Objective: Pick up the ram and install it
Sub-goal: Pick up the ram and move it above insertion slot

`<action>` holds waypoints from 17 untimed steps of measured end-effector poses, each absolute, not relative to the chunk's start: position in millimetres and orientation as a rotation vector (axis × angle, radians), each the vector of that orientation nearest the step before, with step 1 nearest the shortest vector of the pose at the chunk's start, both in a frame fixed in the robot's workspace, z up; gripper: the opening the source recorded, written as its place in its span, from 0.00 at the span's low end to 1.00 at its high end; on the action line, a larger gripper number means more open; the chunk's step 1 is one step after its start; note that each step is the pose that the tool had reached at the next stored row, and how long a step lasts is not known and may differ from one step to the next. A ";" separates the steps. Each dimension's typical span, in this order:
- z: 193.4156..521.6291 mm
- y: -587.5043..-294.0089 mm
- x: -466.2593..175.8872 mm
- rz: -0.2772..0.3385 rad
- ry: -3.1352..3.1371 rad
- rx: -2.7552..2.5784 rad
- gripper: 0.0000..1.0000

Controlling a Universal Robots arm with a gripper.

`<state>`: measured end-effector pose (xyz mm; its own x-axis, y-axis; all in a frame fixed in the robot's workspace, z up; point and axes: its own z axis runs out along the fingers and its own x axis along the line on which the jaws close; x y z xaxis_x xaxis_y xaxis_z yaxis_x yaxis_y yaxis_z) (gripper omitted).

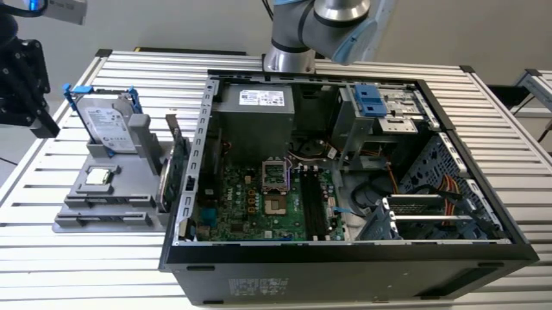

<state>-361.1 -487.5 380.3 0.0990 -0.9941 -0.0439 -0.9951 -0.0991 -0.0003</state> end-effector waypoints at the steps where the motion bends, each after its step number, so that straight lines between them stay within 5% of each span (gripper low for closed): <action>1: 380.2 -487.5 -361.1 0.051 2.076 -2.318 0.00; 10: 380.3 -487.5 -361.1 0.051 2.064 -2.329 0.00; 11: 380.3 -487.5 -361.1 0.051 2.064 -2.329 1.00; 17: 380.3 -487.5 -361.1 0.051 2.063 -2.330 1.00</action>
